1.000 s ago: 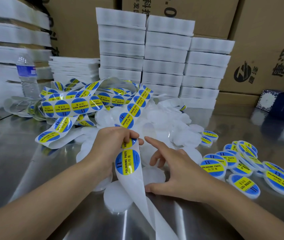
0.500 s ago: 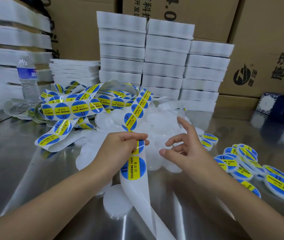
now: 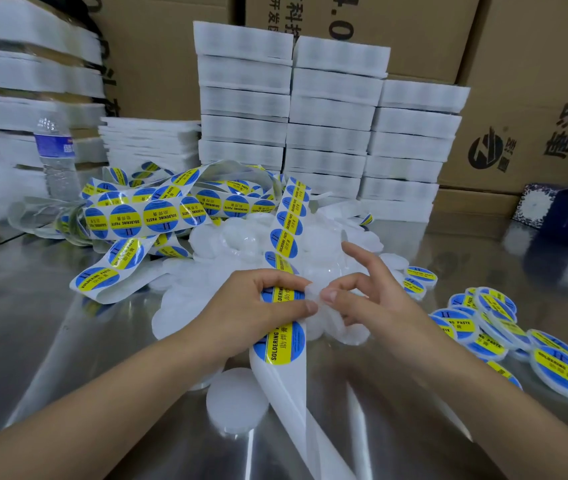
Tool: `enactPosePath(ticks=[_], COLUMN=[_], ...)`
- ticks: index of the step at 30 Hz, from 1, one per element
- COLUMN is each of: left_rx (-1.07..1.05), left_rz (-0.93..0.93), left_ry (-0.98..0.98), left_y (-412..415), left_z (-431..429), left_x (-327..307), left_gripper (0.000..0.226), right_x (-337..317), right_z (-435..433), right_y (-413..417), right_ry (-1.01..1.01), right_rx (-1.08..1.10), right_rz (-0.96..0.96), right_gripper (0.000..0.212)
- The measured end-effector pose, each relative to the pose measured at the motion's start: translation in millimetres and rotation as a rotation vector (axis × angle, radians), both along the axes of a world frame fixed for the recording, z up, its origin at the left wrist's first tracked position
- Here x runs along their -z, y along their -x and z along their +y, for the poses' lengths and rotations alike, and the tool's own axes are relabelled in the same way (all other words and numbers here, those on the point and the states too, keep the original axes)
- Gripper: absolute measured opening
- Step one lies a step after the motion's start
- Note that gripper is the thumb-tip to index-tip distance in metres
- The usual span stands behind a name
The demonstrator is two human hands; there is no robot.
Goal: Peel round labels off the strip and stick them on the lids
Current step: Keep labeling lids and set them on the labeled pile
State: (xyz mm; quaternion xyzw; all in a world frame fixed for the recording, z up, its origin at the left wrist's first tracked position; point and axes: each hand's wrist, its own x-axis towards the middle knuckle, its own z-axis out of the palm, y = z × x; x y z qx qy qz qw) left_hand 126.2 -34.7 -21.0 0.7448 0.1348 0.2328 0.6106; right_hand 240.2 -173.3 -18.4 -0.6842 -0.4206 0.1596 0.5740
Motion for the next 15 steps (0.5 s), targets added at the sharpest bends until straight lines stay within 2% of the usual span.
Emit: enactPosePath(ticks=[4,6,8,12,13,15], left_rx=[0.029,0.031,0.032,0.025,0.017,0.003], left_rz=[0.049,0.054,0.053,0.05,0.052,0.06], left_ry=[-0.008,-0.032,-0.034,0.053,0.075,0.105], left_y=[-0.7,-1.4,-1.6,-0.7,-0.9,-1.2], left_z=[-1.1,-2.1,-1.8,0.9,1.6,2.4], left_x=[2.6,3.5,3.1,1.4,1.9,2.8], left_gripper=[0.013,0.022,0.028,0.021,0.02,0.019], right_x=[-2.7,-3.7,-5.8,-10.1,-12.0,-15.7], right_z=[-1.4,-0.8,-0.2,-2.3,-3.7,-6.6], right_y=[-1.5,-1.5,-0.7,-2.9,-3.3,-3.6], right_ry=[-0.019,-0.055,-0.11,-0.219,-0.247,-0.301], right_rx=[0.055,0.076,0.101,0.154,0.155,0.134], right_rz=[0.046,0.069,0.077,0.064,0.087,0.169], right_gripper=[0.087,0.078,0.061,0.018,0.015,0.023])
